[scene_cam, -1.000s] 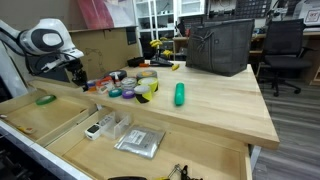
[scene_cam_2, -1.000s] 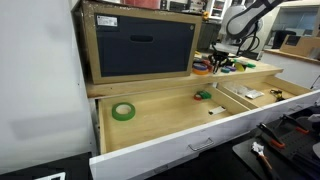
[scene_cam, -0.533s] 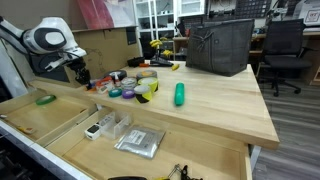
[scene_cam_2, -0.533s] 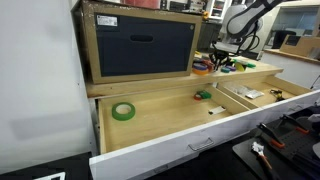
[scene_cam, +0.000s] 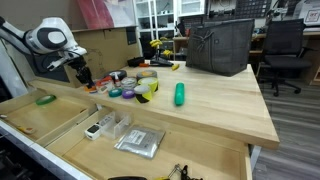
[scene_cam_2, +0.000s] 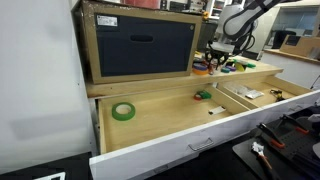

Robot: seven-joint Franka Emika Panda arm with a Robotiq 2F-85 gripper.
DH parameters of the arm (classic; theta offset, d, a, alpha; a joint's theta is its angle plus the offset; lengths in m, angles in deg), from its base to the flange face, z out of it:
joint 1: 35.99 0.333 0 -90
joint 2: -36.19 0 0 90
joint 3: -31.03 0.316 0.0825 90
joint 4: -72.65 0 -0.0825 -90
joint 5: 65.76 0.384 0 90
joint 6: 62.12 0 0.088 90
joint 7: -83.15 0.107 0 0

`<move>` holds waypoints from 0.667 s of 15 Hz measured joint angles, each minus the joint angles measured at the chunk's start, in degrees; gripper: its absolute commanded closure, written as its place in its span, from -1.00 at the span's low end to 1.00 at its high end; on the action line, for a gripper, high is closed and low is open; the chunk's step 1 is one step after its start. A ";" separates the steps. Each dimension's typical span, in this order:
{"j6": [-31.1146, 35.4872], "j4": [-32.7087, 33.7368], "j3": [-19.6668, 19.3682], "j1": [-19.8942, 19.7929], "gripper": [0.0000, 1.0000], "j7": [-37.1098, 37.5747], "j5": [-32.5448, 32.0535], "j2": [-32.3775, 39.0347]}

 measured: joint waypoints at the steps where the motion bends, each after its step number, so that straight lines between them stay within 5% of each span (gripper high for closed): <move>1: 0.00 0.16 0.00 0.15 -0.80 0.00 -0.36 0.05; 3: 0.00 0.27 -0.01 0.35 -1.00 0.00 -0.99 0.05; 10: -0.57 -0.09 0.56 1.99 -1.00 -0.34 -2.95 0.01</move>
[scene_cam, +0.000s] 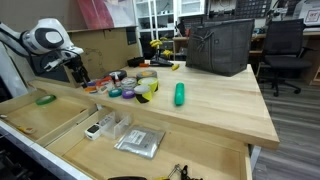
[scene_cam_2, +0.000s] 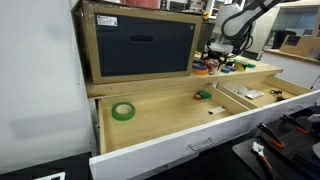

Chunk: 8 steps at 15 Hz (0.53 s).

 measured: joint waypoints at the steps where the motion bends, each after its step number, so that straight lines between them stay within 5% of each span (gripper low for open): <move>1: -0.44 -0.36 0.58 0.08 -1.00 -0.92 0.16 -0.02; 3: -1.30 -1.41 1.72 0.08 -1.00 -3.34 0.45 -0.22; 5: -2.58 -2.67 2.39 0.09 -0.47 -5.34 0.58 -0.49; 8: -4.30 -4.25 2.48 0.00 0.01 -6.92 0.56 -1.06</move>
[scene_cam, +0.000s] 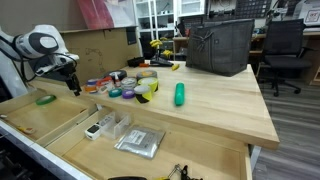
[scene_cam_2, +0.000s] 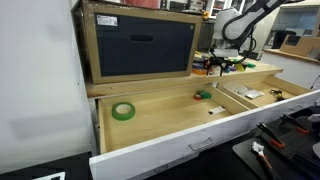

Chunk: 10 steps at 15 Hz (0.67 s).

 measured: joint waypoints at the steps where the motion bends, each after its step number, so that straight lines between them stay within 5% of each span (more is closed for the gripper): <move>1: -0.24 -0.45 -0.04 -0.03 0.14 -0.53 -0.02 -0.26; 6: -0.55 -2.50 -0.06 -0.02 0.89 -0.91 -0.19 -2.13; 10: -0.59 -3.11 -0.23 -0.02 1.00 -0.66 -3.14 -3.45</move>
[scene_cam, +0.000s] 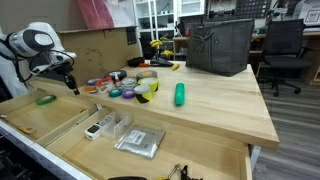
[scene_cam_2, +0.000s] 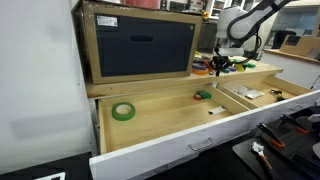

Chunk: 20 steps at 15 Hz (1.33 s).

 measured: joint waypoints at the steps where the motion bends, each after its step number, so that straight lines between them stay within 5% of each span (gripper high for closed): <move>1: 0.00 0.04 -0.17 -0.01 1.00 0.03 -0.88 -0.13; 20: 2.38 5.08 -2.71 -1.63 1.00 9.18 -1.28 2.90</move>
